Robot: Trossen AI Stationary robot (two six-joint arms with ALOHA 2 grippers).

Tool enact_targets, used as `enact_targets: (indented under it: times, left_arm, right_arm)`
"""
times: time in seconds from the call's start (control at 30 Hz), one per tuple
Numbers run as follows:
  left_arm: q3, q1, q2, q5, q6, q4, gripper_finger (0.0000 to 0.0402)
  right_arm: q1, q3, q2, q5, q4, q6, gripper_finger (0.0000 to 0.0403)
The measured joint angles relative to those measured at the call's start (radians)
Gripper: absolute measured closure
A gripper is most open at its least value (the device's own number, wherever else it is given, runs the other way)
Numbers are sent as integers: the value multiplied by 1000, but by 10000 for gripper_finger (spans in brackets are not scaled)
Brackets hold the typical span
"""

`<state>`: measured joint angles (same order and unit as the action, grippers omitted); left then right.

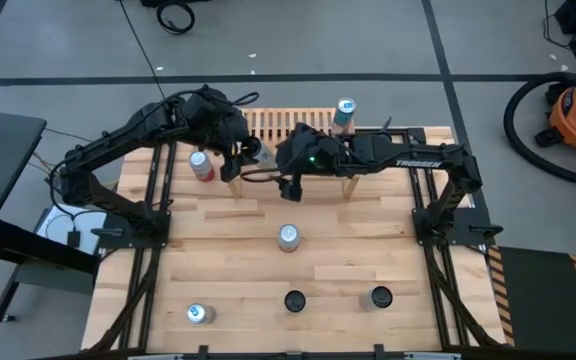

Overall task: Place canned beverage on shelf
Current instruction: Put the left white pink soda can on the shelf

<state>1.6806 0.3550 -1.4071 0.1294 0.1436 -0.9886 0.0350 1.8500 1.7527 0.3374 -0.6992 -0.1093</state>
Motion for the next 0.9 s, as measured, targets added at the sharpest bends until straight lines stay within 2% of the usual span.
enact_targets:
  times: [0.1, 0.33, 0.9]
  left_arm:
    - [0, 0, 0, 11, 0, 4, 141]
    - [0, -1, 0, 33, 0, 49, 141]
    - [0, -1, 0, 66, 1, 67, 141]
  right_arm:
    - [8, 0, 0, 6, 25, -7, 15]
    - [28, 0, 15, -70, 70, -8, 15]
    - [75, 0, 22, -89, 115, 53, 15]
